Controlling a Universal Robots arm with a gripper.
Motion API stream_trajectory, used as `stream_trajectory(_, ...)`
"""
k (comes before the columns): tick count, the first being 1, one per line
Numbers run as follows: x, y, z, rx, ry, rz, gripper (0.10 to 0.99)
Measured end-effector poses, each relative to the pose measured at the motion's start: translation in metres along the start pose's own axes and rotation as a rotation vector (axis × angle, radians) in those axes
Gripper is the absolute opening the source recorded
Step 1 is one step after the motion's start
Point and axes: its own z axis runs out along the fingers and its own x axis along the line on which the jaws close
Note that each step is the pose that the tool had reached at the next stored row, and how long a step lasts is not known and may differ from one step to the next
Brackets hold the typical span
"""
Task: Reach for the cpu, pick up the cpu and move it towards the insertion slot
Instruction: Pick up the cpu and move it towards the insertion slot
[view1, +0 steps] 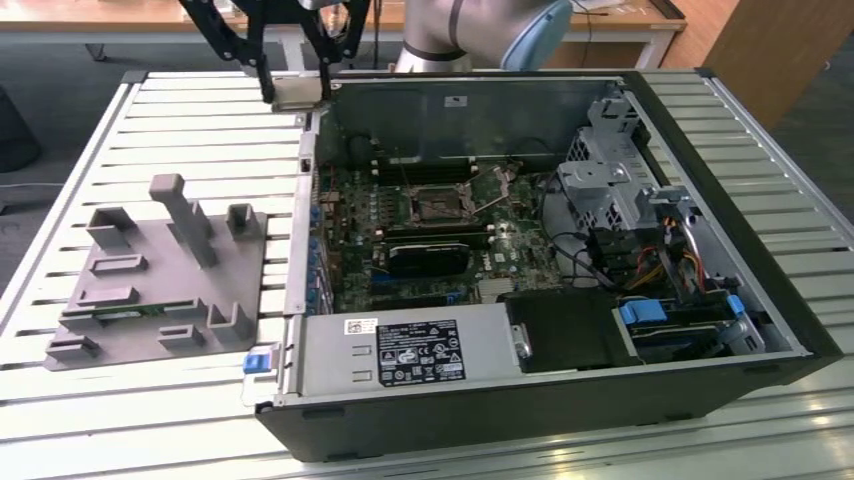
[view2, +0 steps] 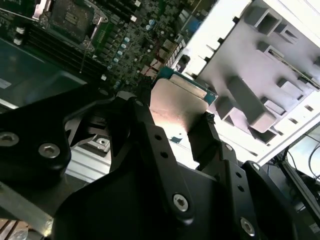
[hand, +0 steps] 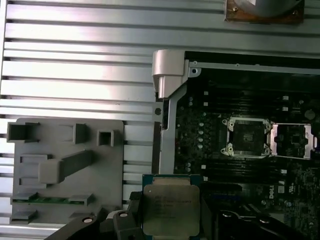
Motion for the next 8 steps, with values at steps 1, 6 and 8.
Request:
stream_trajectory(1,-0.0031,0.002,0.0001,0.0,0.0001,0.0,0.545)
stream_trajectory(6,-0.0186,0.0118,0.0012,0.0,0.0001,0.0,0.545)
stream_trajectory(8,-0.0246,0.0155,0.0017,0.0,0.0001,0.0,0.545)
